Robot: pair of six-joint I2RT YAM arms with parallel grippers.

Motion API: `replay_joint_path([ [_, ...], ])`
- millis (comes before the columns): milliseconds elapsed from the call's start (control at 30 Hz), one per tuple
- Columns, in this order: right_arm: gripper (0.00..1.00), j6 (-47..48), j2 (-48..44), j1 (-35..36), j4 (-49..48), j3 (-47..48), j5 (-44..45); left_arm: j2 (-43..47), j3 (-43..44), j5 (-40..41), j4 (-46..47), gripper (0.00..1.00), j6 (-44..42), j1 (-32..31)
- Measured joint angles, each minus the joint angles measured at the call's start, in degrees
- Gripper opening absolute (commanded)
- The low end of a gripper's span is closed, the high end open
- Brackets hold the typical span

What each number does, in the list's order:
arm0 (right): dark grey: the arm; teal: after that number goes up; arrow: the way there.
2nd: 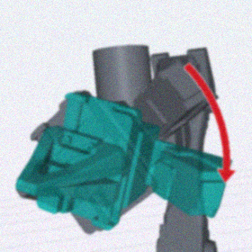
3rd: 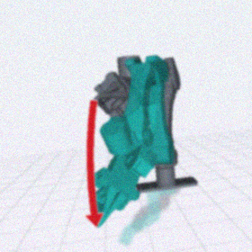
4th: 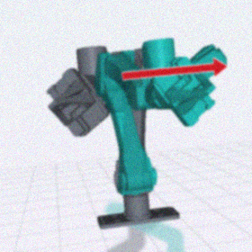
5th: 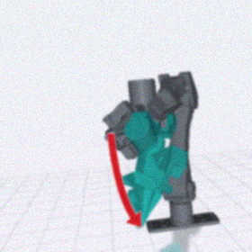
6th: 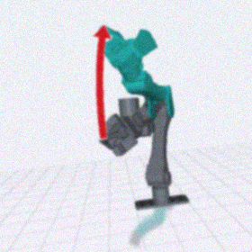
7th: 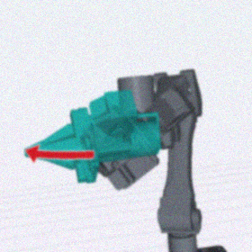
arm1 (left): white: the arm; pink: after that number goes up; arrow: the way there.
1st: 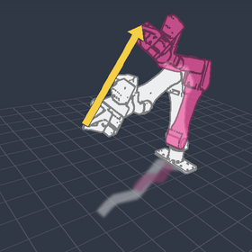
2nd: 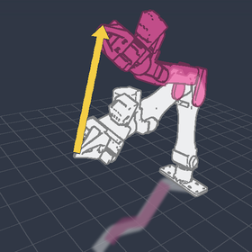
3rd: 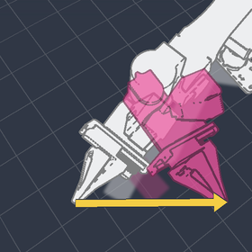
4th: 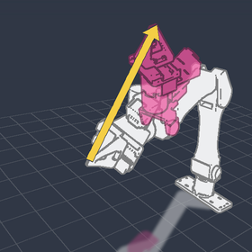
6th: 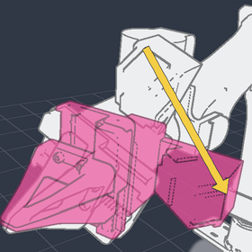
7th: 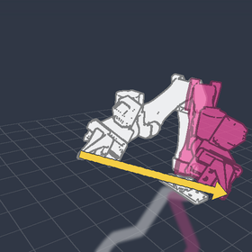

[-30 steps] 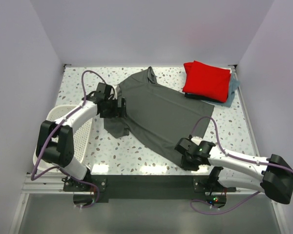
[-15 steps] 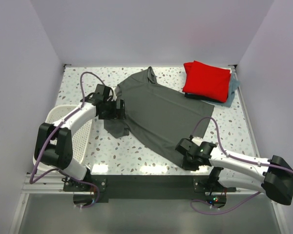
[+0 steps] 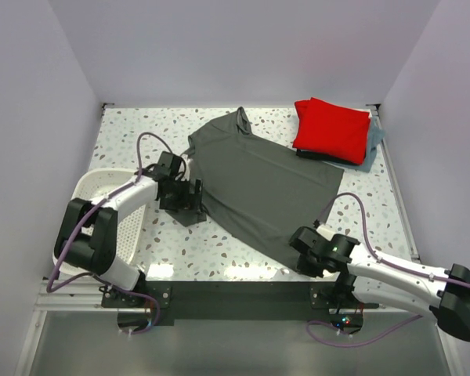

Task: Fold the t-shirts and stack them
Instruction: Flatten the tshirt out

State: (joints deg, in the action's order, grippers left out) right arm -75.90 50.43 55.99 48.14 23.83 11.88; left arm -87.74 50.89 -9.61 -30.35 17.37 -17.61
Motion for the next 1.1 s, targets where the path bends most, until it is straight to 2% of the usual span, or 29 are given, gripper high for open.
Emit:
replay_joint_path([
  [367,0.00,-2.16,-1.84,0.04,1.16,-0.63,0.63,-6.12,3.78,-6.86,5.05,0.98,2.25,-6.08],
  [533,0.00,-2.54,-1.70,0.15,1.16,-0.63,0.70,-2.99,3.56,-8.24,6.25,0.99,3.17,-6.10],
  [700,0.00,-2.51,-1.38,0.15,1.16,-0.61,0.72,1.95,3.52,-5.81,5.55,0.97,3.50,-6.10],
  [933,0.00,-2.49,-1.33,0.17,1.14,-0.61,0.76,1.81,0.94,-1.68,2.58,0.84,4.37,-6.10],
  [1100,0.00,-2.49,-1.31,0.24,1.14,-0.61,0.83,0.26,-0.17,0.26,1.42,0.69,4.59,-6.10],
])
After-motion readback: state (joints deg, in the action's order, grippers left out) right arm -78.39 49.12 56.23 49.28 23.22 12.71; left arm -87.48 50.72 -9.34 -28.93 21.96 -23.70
